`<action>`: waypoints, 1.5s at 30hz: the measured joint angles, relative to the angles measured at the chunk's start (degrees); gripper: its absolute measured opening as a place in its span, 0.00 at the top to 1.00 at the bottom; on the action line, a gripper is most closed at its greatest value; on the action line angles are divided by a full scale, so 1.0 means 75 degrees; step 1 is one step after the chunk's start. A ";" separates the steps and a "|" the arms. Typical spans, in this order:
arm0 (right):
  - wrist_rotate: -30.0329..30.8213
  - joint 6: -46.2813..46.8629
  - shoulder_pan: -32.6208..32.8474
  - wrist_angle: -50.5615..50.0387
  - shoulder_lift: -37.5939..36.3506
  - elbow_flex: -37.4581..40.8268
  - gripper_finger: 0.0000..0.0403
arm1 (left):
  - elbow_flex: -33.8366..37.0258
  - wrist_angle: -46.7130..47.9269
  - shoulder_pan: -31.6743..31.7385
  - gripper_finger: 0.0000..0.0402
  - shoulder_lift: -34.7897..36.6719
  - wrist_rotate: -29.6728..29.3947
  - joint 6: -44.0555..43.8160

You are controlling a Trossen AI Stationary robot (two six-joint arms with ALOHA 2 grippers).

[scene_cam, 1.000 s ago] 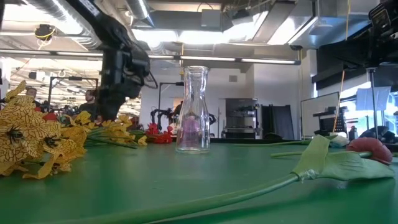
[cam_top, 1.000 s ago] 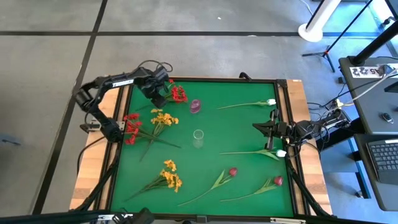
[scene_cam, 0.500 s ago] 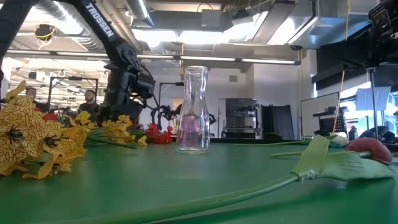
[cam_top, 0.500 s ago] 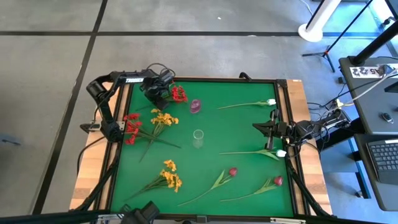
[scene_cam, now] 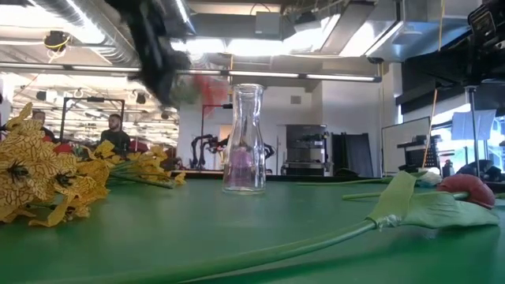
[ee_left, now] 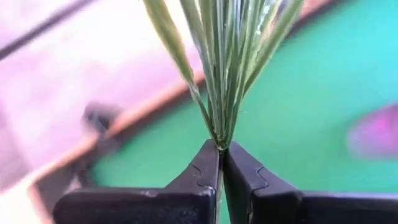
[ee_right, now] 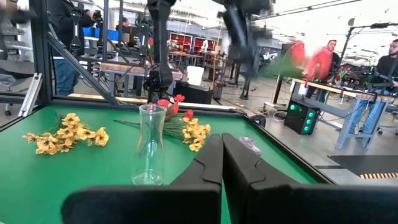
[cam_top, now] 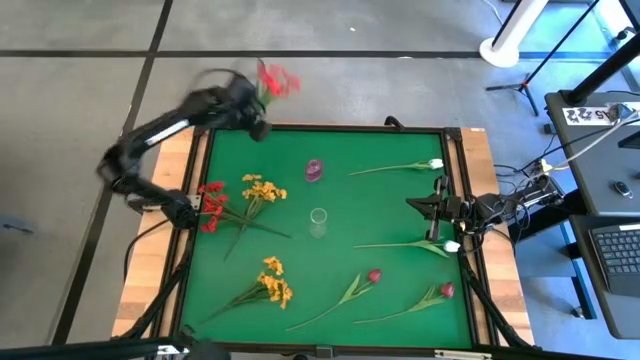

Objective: Sort flowers into vase by color
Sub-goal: Put the top red flowers into the violet vase

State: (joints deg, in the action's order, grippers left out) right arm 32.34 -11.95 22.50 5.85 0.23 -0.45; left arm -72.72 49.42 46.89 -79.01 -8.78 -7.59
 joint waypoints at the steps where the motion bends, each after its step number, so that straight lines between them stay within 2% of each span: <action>1: 0.0001 -0.0001 -0.0002 -0.0001 0.0003 0.0000 1.00 | -0.0024 -0.0458 -0.0021 0.99 0.0370 0.0569 -0.0177; 4: 0.0000 0.0001 -0.0002 -0.0003 0.0002 -0.0001 1.00 | 0.0278 -0.2565 -0.0422 0.99 0.1299 0.2361 -0.0711; 5: 0.0000 -0.0002 -0.0001 -0.0003 0.0000 -0.0001 1.00 | 0.0469 -0.3313 -0.0662 0.99 0.1559 0.2720 -0.0842; 7: 0.0000 0.0001 -0.0002 0.0000 0.0002 0.0001 1.00 | 0.0929 -0.4673 -0.1219 1.00 0.1927 0.2921 -0.0971; 10: 0.0000 0.0000 -0.0002 0.0000 0.0000 -0.0001 1.00 | 0.1799 -0.6461 -0.2086 1.00 0.2036 0.2707 -0.0971; 13: 0.0000 0.0001 0.0000 0.0000 0.0002 -0.0001 1.00 | 0.2858 -0.8327 -0.2792 1.00 0.1695 0.2238 -0.0971; 18: 0.0000 -0.0001 0.0001 -0.0002 0.0000 0.0001 1.00 | 0.3904 -1.0158 -0.3066 1.00 0.0803 0.1330 -0.0886; 30: 0.0000 -0.0002 -0.0002 0.0000 0.0000 -0.0001 1.00 | 0.4033 -1.1165 -0.3080 1.00 -0.1350 0.0421 -0.0578; 37: 0.0000 0.0001 -0.0002 0.0000 0.0000 0.0001 1.00 | 0.4035 -1.1175 -0.3075 1.00 -0.1442 -0.0111 -0.0312; 45: 0.0000 -0.0002 -0.0002 0.0000 0.0001 -0.0002 1.00 | 0.4035 -1.1200 -0.3075 1.00 -0.1314 0.0060 -0.0347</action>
State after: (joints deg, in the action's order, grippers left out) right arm 32.34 -11.97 22.48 5.85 0.24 -0.47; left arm -42.46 -34.59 23.83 -88.86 -8.33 -10.20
